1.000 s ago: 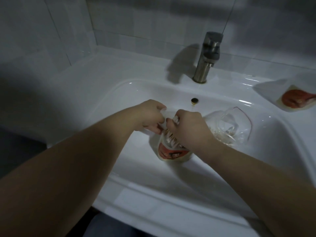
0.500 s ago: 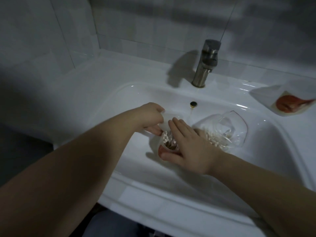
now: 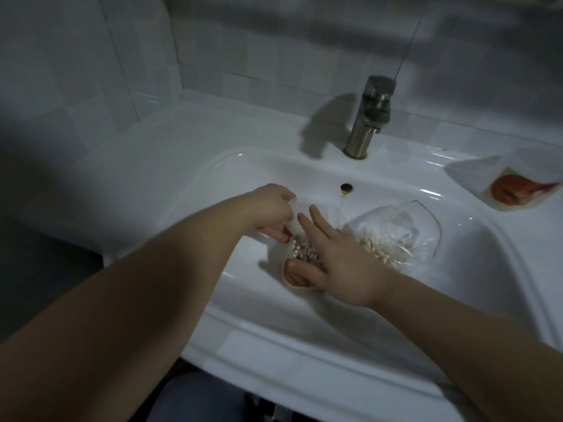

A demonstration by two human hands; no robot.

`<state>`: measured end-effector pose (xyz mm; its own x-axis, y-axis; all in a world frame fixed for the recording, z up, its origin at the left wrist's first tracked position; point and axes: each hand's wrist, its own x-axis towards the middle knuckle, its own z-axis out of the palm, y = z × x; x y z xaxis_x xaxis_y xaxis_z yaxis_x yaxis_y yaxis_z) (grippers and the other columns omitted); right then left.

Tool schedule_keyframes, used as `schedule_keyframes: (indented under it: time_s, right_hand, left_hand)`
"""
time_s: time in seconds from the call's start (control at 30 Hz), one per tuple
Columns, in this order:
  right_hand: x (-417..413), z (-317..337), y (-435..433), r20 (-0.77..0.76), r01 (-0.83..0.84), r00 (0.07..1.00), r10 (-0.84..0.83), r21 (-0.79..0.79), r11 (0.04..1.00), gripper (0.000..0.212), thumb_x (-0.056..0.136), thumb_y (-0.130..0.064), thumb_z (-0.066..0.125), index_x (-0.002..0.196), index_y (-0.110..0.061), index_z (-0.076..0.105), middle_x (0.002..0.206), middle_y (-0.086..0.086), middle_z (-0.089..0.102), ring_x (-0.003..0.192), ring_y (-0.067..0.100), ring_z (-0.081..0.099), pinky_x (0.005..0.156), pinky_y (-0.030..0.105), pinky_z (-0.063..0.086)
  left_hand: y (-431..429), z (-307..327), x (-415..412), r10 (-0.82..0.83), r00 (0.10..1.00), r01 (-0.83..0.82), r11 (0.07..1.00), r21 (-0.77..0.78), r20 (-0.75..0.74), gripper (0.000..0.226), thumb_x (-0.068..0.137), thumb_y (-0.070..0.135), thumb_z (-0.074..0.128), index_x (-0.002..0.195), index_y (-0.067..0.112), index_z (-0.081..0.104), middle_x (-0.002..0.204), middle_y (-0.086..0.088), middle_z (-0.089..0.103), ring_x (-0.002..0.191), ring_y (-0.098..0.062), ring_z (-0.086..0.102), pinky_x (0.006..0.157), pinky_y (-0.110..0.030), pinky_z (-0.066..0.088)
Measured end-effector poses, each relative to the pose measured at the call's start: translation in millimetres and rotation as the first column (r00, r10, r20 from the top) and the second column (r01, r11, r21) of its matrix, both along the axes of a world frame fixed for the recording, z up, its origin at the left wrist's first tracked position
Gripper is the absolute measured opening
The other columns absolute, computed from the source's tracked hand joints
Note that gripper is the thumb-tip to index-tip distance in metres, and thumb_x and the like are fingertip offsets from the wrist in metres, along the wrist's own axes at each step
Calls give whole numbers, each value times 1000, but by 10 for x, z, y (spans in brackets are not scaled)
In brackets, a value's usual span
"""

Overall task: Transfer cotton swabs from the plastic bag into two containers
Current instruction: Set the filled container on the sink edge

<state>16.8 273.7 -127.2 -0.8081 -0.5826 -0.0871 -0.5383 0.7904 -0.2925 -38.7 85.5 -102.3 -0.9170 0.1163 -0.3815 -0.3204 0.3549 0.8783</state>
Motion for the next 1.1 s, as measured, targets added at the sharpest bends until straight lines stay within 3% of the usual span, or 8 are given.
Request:
schedule_keyframes:
  time_s: [0.27, 0.4, 0.57, 0.67, 0.83, 0.97, 1.03, 1.1]
  right_hand:
    - [-52, 17, -13, 27, -14, 1000, 15, -40, 999, 59, 109, -40, 24, 162, -29, 3, 170, 8, 3, 156, 24, 11, 126, 50, 10]
    - [-94, -32, 21, 26, 39, 999, -43, 134, 990, 61, 109, -44, 19, 163, -20, 4, 171, -2, -3, 156, 17, -12, 124, 57, 2]
    - [-111, 6, 103, 124, 29, 992, -30, 11, 1000, 80, 98, -69, 24, 163, -27, 2, 169, -11, -9, 153, 8, -17, 125, 51, -4]
    - [-124, -10, 140, 120, -2, 993, -1, 27, 1000, 97, 87, -80, 33, 163, -28, 2, 169, -9, -8, 153, 7, -14, 126, 47, 0]
    - [-174, -69, 176, 148, 6, 989, 1, -48, 999, 74, 102, -60, 34, 162, -28, 6, 170, -4, -4, 151, 2, -12, 123, 28, -3]
    - [-189, -91, 188, 97, -38, 995, 32, 59, 998, 72, 104, -59, 27, 162, -26, 1, 169, -4, -9, 150, 4, -16, 126, 37, 2]
    - [-202, -42, 200, 59, -20, 998, 25, -73, 997, 67, 104, -57, 32, 161, -24, 21, 169, -1, 12, 154, 8, 3, 122, 26, 9]
    - [-235, 54, 224, -88, 52, 993, -83, -308, 950, 50, 103, -52, 39, 142, -24, 53, 145, -4, 53, 134, 6, 43, 106, 12, 28]
  left_hand:
    - [-29, -15, -22, -9, 1000, 9, 1000, -29, 12, 55, 94, -1, 64, 145, 18, 52, 113, -21, 70, 67, -23, 77, 57, -30, 61]
    - [-29, -27, -17, -8, 1000, 8, 1000, -2, 12, 39, 97, -3, 59, 128, 20, 58, 102, -21, 70, 63, -24, 76, 54, -31, 61]
    - [-40, -39, -17, -32, 999, 32, 999, 3, 6, 32, 97, -3, 58, 94, 29, 61, 97, -20, 72, 68, -26, 77, 61, -37, 64]
    - [-44, -44, -11, -19, 1000, 19, 1000, 16, 6, 33, 97, -5, 58, 94, 28, 61, 95, -20, 72, 62, -25, 76, 57, -35, 63]
    - [-45, -32, 0, -8, 1000, 8, 1000, 24, 24, 33, 97, -4, 59, 113, 25, 59, 99, -22, 71, 65, -26, 76, 58, -36, 63]
    - [-60, -37, -16, -5, 1000, 5, 1000, -9, 3, 33, 95, 1, 62, 123, 19, 61, 96, -20, 75, 72, -25, 78, 66, -40, 65]
    - [-76, -26, -22, -3, 1000, 2, 999, -47, -21, 30, 93, 8, 67, 122, 17, 66, 95, -15, 78, 81, -25, 78, 80, -47, 64]
    - [-94, 6, -9, 1, 999, -5, 997, -72, -53, 26, 91, 15, 70, 115, 25, 71, 91, -6, 79, 83, -23, 79, 87, -48, 62]
